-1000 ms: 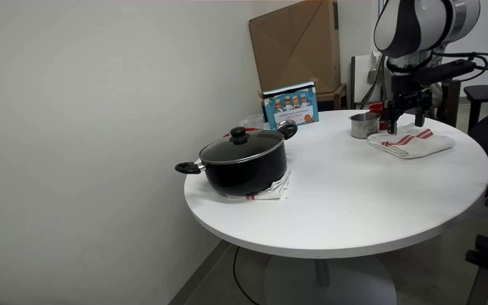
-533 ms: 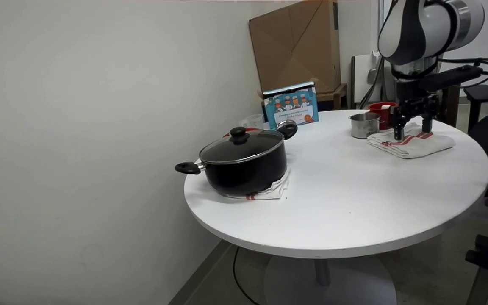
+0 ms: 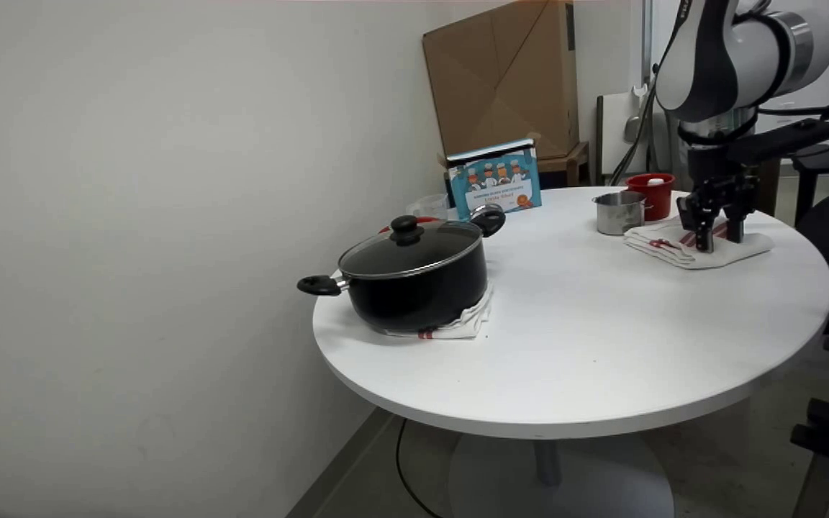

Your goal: Use the white towel to wipe the table then move the silver pot and orange cup to the right, then wipe the table

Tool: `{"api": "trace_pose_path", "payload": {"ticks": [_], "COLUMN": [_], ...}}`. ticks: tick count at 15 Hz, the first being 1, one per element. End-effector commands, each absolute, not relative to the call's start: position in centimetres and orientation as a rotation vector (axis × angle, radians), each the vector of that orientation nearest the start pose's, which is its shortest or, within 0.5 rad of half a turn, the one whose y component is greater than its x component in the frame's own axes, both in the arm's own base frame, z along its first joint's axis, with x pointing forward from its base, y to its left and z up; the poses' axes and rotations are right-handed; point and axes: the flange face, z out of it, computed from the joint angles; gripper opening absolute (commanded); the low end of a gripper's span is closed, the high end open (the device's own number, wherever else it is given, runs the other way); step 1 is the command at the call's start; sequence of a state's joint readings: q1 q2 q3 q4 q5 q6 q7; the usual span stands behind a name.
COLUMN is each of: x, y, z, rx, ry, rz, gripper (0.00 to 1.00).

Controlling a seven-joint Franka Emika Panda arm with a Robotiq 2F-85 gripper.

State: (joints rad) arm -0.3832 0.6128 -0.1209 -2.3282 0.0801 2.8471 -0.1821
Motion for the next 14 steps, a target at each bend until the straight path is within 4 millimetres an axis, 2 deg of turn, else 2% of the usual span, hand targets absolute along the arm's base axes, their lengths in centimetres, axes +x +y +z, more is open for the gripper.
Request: {"api": "trace_pose_path", "payload": {"ticks": [1,4,6,9,14], "x": [42.4,42.8,43.2,43.9,45.6], "y": [-24.5,-24.0,-23.2,-20.9,-14.3], "z": [6.8,7.1,7.3,6.8,5.3], "rx": [-3.123,-3.124,-3.127,-3.132,-3.129], "ry": [0.549,0.531,0.503,0.414,0.177], "rz": [0.170,0.166,0.162,0.177,0.208], "gripper": [0.30,0.06,0.02,0.05,0.05]}}
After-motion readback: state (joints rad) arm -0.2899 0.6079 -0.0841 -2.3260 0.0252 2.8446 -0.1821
